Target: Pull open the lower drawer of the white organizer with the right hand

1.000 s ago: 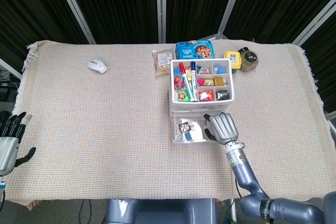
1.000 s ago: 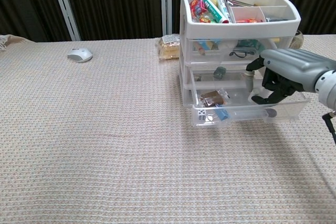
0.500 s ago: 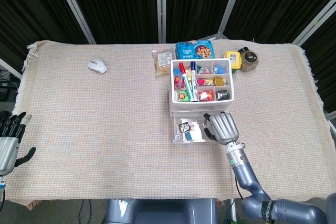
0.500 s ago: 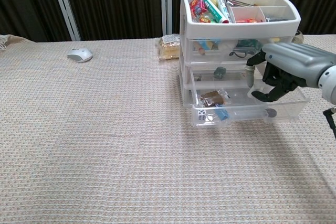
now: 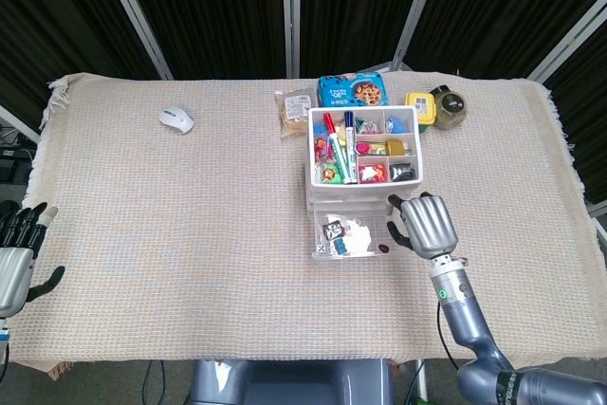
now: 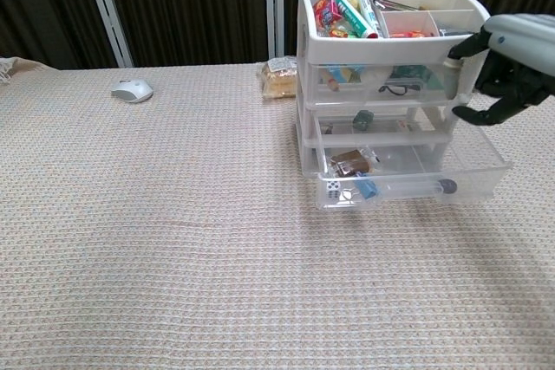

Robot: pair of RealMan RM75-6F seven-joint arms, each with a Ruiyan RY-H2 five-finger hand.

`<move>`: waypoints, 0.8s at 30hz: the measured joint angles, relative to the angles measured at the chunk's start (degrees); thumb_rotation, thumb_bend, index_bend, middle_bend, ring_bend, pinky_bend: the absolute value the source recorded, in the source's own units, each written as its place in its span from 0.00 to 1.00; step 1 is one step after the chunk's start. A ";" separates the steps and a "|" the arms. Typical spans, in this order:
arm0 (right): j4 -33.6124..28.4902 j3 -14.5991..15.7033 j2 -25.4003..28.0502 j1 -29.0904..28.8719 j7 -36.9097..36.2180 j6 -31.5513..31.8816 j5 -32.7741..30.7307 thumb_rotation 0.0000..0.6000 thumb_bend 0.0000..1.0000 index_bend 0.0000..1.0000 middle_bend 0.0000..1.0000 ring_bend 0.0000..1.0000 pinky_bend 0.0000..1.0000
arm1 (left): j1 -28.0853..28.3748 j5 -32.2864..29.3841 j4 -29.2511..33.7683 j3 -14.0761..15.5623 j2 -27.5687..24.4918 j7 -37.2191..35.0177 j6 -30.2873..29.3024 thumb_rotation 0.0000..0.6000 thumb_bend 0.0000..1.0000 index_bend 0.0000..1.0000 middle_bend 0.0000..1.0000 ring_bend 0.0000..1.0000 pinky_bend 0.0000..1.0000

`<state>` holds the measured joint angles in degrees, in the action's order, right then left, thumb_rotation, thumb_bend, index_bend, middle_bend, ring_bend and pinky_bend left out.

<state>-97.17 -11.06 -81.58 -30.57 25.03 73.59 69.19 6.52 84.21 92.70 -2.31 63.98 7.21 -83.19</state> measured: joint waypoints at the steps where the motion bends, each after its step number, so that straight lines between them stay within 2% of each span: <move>1: -0.35 -0.10 0.82 0.42 -0.24 0.46 0.01 1.00 0.32 0.58 1.00 1.00 0.56 | -0.01 -0.01 0.02 0.00 0.01 0.02 0.00 1.00 0.32 0.00 0.00 0.00 0.00; 13: -0.96 -1.16 8.86 5.81 -6.40 2.89 -2.53 1.00 0.32 0.58 1.00 1.00 0.56 | -0.12 -0.09 0.19 -0.01 0.12 0.60 -0.21 1.00 0.32 0.00 0.00 0.00 0.00; 24: 3.14 0.12 9.06 8.94 -9.84 0.42 -7.43 1.00 0.32 0.58 1.00 1.00 0.56 | -0.15 -0.14 0.20 -0.03 0.17 0.67 -0.23 1.00 0.32 0.00 0.00 0.00 0.00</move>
<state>-94.03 -10.94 -72.52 -21.63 15.18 74.01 61.77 6.36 84.07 92.90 -2.33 64.15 7.88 -83.41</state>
